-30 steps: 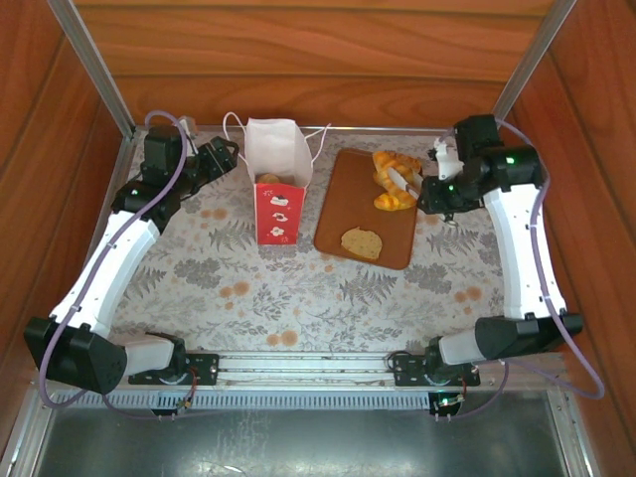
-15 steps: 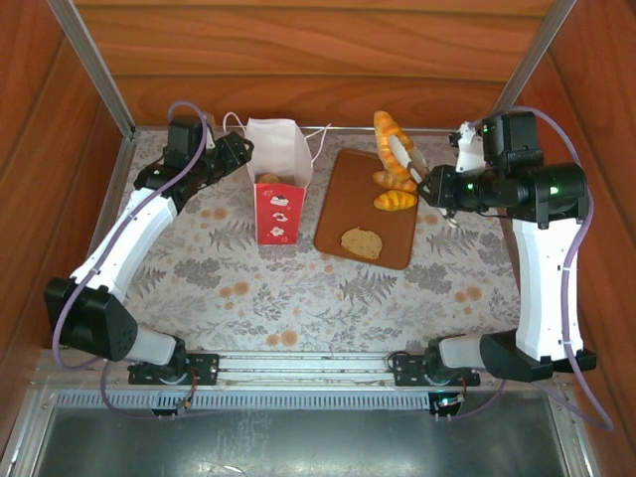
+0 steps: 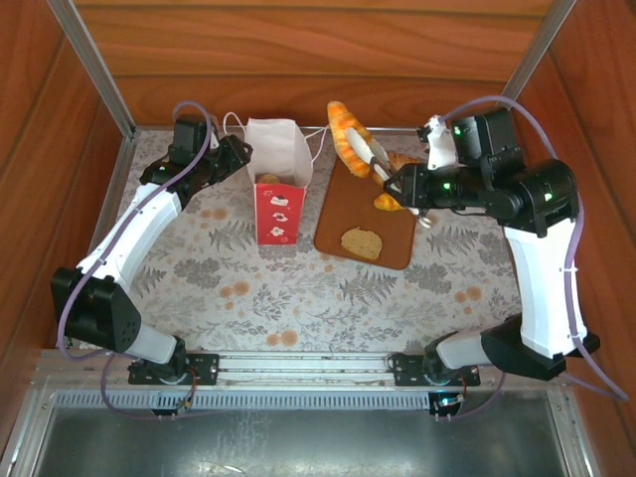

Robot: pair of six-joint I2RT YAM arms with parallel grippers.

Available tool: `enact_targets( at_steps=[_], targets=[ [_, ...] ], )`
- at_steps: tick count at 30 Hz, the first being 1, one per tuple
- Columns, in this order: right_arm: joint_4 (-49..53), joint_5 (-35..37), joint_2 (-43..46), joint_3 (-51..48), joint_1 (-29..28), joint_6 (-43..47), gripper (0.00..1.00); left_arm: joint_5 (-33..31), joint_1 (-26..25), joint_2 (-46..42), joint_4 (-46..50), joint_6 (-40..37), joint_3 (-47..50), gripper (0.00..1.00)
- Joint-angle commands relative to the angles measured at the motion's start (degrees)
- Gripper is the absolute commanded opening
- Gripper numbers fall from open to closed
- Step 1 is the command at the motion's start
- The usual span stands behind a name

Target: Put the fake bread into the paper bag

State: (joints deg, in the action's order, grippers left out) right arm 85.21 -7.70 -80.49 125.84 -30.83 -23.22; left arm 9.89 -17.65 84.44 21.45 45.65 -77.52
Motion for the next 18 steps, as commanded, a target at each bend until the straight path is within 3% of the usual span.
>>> enact_targets(
  at_steps=[1,7,18],
  targets=[
    [-6.1,-1.4,-2.5,2.1,-2.8,-1.3,0.4,0.3,-0.3,0.5,-0.4,0.7,-1.8,0.5],
    [-10.2,-0.6,-8.2,5.5,-8.0,-0.1,0.4,-2.6,-0.5,0.2,-0.3,-0.8,-1.3,0.34],
    [-13.1,9.6,-20.8,13.7,-14.4,0.6,0.4,-7.0,-1.3,1.3,0.5,-4.9,-2.5,0.24]
  ],
)
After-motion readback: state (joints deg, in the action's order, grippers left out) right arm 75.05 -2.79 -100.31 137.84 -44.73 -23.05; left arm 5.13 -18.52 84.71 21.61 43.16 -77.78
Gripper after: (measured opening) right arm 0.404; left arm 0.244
